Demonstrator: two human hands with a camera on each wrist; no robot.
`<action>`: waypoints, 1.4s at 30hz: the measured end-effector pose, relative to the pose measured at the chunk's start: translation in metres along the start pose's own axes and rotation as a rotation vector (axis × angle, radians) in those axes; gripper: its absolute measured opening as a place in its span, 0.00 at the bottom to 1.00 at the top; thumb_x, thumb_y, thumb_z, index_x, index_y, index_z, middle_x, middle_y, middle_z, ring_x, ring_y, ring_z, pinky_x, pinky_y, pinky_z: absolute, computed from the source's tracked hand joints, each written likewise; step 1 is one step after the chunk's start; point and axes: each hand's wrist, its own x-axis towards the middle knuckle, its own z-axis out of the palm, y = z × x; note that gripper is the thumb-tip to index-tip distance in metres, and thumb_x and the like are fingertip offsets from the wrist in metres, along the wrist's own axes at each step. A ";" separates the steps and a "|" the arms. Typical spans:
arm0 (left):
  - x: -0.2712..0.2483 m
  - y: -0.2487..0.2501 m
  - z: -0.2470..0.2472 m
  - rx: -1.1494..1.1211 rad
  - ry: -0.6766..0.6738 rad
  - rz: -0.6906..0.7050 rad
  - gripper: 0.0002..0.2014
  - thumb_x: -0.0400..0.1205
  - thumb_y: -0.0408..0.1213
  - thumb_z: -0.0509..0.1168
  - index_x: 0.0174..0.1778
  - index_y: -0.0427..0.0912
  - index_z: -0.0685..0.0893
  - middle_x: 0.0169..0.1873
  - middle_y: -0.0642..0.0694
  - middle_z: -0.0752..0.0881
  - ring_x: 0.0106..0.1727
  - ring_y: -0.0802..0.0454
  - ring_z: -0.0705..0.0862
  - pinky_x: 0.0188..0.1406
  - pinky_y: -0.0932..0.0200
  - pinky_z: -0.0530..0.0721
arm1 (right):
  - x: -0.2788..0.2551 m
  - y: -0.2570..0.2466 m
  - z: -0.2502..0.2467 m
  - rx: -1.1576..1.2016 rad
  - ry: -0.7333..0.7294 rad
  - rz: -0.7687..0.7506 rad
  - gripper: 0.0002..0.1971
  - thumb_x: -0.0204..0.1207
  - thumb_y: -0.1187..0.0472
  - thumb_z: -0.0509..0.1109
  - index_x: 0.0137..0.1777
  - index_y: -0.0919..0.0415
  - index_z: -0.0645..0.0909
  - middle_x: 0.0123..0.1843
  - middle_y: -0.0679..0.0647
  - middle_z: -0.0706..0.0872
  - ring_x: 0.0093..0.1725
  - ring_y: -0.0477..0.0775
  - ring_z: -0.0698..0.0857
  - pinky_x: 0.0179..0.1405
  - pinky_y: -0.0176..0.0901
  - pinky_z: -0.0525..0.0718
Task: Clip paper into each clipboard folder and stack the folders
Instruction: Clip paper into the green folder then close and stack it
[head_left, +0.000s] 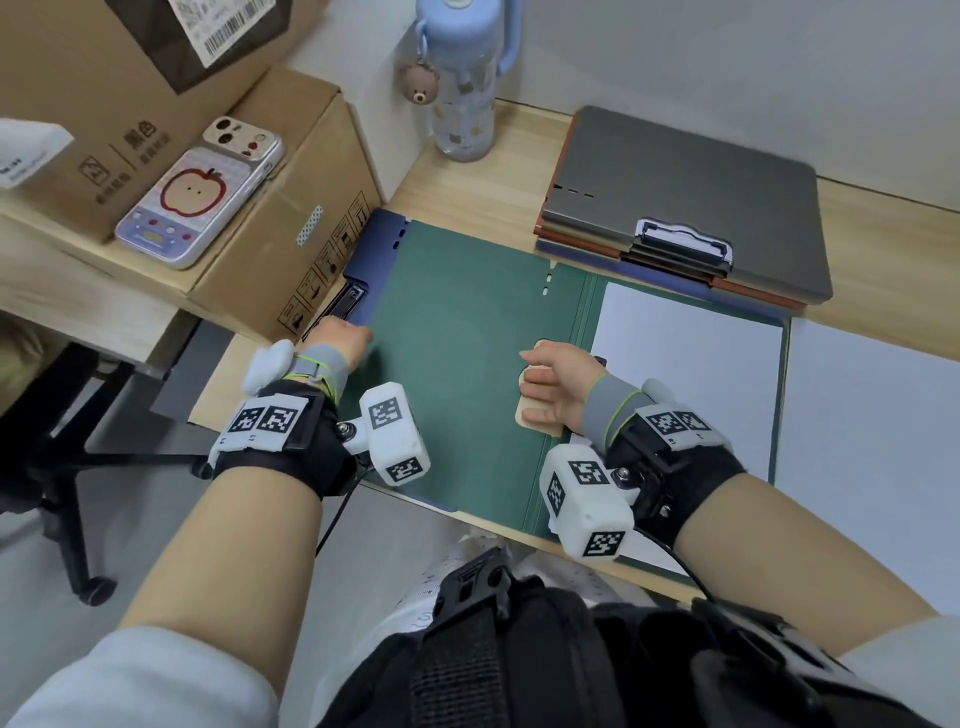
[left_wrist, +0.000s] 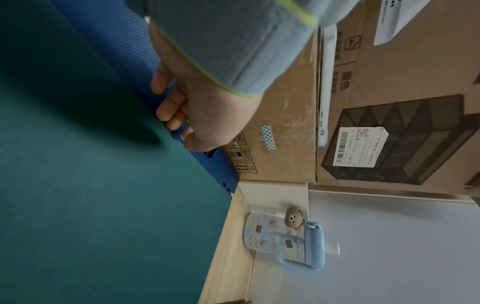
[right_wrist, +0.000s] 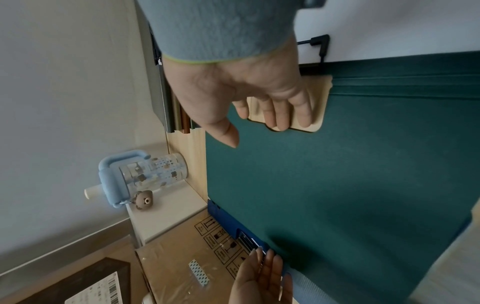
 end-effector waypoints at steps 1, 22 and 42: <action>0.001 -0.001 0.000 0.001 -0.012 -0.001 0.06 0.79 0.35 0.61 0.47 0.37 0.81 0.43 0.37 0.80 0.43 0.40 0.76 0.46 0.58 0.70 | 0.001 0.001 -0.001 -0.006 0.001 -0.002 0.09 0.79 0.62 0.65 0.39 0.51 0.70 0.47 0.56 0.73 0.51 0.57 0.74 0.65 0.59 0.75; -0.094 0.063 -0.056 -0.111 -0.184 0.470 0.15 0.77 0.33 0.70 0.27 0.41 0.74 0.23 0.45 0.71 0.21 0.54 0.68 0.17 0.73 0.68 | -0.052 -0.027 -0.008 -0.292 0.025 -0.400 0.23 0.78 0.57 0.67 0.72 0.52 0.70 0.57 0.49 0.80 0.50 0.46 0.77 0.46 0.40 0.76; -0.168 0.141 0.096 -0.229 -0.665 0.579 0.12 0.84 0.40 0.63 0.34 0.48 0.74 0.30 0.51 0.78 0.31 0.60 0.75 0.35 0.63 0.72 | -0.122 -0.029 -0.135 0.000 0.092 -0.714 0.17 0.81 0.70 0.61 0.66 0.52 0.73 0.47 0.44 0.85 0.38 0.41 0.85 0.29 0.33 0.85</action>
